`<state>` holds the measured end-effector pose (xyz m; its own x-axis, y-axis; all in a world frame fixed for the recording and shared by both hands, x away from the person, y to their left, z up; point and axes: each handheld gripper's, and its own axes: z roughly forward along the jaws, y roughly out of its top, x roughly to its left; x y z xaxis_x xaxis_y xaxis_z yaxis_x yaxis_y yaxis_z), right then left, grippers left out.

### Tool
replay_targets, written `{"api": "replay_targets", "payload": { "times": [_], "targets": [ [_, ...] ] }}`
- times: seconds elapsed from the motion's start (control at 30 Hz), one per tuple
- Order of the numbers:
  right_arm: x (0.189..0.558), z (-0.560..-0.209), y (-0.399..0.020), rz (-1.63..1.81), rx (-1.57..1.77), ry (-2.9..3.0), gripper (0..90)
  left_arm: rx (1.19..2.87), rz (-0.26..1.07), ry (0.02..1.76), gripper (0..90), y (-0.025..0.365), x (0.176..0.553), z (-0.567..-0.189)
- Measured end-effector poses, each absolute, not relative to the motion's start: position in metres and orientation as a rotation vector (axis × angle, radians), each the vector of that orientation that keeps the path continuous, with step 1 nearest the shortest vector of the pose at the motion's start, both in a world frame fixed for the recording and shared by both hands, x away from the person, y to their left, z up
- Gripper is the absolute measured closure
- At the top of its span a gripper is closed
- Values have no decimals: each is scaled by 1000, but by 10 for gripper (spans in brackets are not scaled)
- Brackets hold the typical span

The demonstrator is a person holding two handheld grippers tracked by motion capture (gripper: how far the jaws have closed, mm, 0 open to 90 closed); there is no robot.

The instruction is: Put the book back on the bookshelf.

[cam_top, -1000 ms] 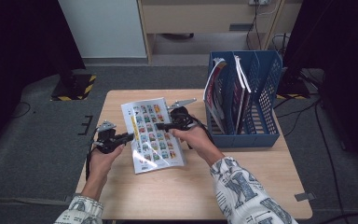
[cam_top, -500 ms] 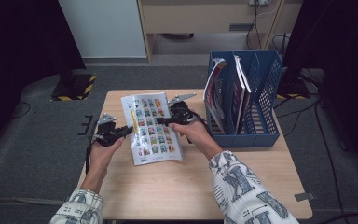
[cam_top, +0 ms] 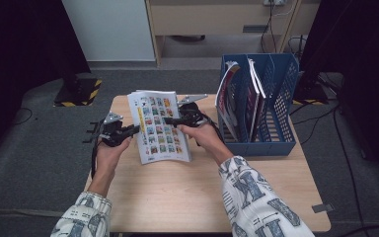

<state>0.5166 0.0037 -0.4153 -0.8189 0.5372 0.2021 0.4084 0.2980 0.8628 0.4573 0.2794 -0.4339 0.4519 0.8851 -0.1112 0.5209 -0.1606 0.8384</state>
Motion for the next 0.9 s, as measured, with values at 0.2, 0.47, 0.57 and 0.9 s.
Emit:
{"api": "replay_targets", "payload": {
  "times": [0.2, 0.47, 0.57, 0.9],
  "targets": [
    [522, -413, 6, 1561, 874, 2396, 735, 1830, 581, 1189, 804, 276, 462, -426],
    [527, -413, 8, 1569, 858, 2365, 734, 1779, 607, 1200, 808, 275, 463, -426],
    [525, -416, 8, 1559, 852, 2366, 733, 1776, 611, 1197, 809, 275, 461, -428],
    [520, -418, 7, 1543, 814, 2362, 729, 1757, 619, 1182, 808, 276, 455, -431]
  ]
}}
